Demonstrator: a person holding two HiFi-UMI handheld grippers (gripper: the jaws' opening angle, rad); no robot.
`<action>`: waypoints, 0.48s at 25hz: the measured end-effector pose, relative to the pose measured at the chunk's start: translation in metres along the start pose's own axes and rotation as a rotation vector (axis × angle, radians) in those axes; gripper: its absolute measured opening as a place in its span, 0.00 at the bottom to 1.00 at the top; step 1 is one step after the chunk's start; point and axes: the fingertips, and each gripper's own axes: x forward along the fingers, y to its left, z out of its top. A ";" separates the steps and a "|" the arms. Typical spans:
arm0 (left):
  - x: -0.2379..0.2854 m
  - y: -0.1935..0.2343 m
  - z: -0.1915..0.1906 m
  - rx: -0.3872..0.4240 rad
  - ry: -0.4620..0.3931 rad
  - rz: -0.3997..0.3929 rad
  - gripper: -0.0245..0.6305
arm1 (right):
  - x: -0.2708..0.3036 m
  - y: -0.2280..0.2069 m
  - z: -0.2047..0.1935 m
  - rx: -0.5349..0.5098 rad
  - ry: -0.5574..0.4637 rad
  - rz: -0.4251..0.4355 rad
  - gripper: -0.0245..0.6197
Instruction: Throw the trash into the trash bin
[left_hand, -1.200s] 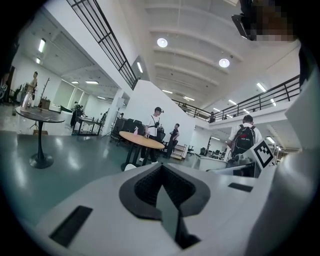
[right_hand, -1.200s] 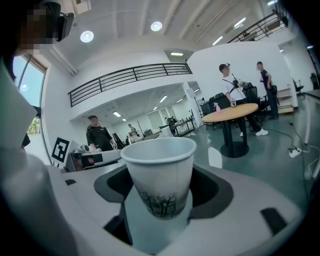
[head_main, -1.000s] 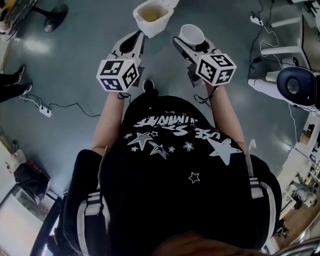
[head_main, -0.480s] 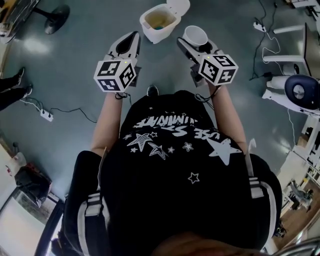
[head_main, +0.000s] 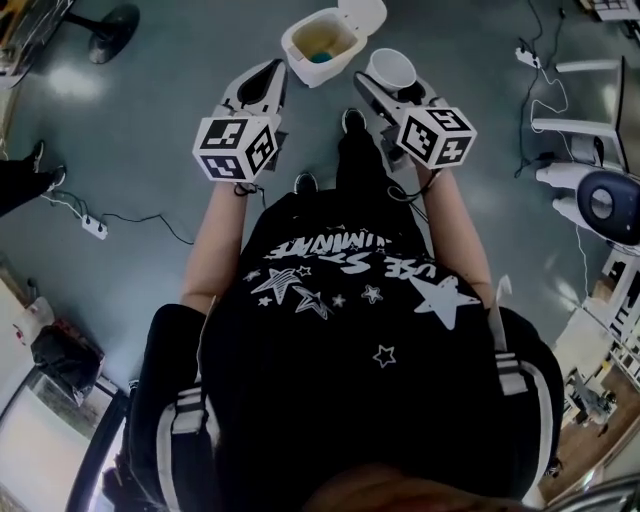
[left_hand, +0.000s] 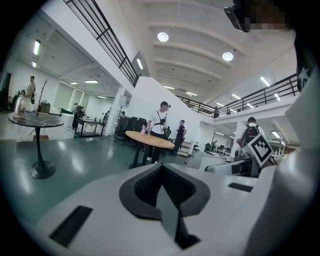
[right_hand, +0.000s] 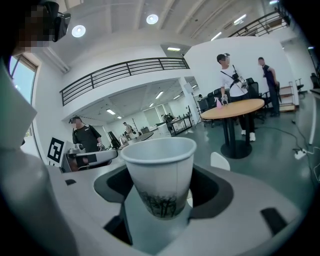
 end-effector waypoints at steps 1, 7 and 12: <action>0.007 0.003 0.001 0.002 -0.001 0.010 0.05 | 0.007 -0.006 0.003 0.001 0.003 0.009 0.55; 0.052 0.013 0.009 0.009 0.004 0.057 0.05 | 0.046 -0.041 0.029 -0.015 0.022 0.067 0.55; 0.101 0.022 0.014 0.013 0.025 0.096 0.05 | 0.077 -0.079 0.051 -0.019 0.047 0.109 0.55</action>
